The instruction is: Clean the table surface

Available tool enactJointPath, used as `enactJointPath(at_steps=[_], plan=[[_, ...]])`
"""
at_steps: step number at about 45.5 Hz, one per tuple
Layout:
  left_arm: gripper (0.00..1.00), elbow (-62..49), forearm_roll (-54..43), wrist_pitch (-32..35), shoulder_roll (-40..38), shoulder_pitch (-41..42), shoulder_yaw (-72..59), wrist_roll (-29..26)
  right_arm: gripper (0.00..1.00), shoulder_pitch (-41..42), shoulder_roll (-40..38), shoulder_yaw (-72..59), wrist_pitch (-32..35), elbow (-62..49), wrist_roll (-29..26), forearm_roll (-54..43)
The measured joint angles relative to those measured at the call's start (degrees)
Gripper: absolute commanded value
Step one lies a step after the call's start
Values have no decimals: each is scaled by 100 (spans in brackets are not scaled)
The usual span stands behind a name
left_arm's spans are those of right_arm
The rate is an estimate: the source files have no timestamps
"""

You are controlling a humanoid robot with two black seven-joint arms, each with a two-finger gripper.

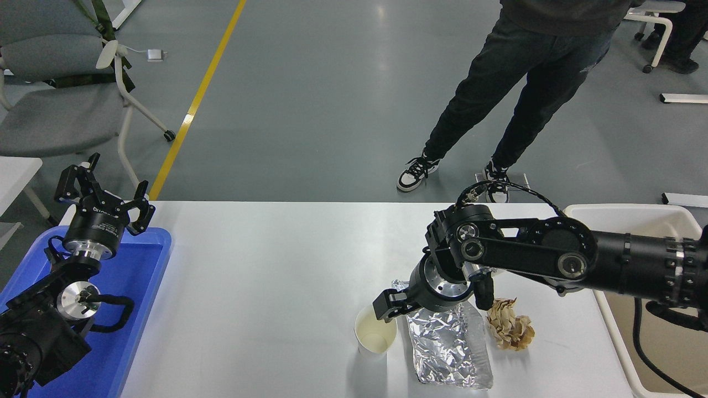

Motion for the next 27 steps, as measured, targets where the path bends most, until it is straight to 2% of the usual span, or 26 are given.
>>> enactJointPath(at_steps=[12, 16, 22, 27], plan=[[100, 1, 2, -1, 0, 1, 0, 0, 100, -168, 260, 2, 32, -285, 9, -72], [100, 1, 2, -2, 0, 3, 0, 0, 95, -261, 300, 26, 24, -352, 39, -151], [100, 3, 2, -2, 0, 4, 0, 0, 64, -369, 329, 48, 8, -418, 153, -348], [100, 1, 3, -2, 0, 4, 0, 0, 31, -417, 324, 69, -1, -448, 327, -466]])
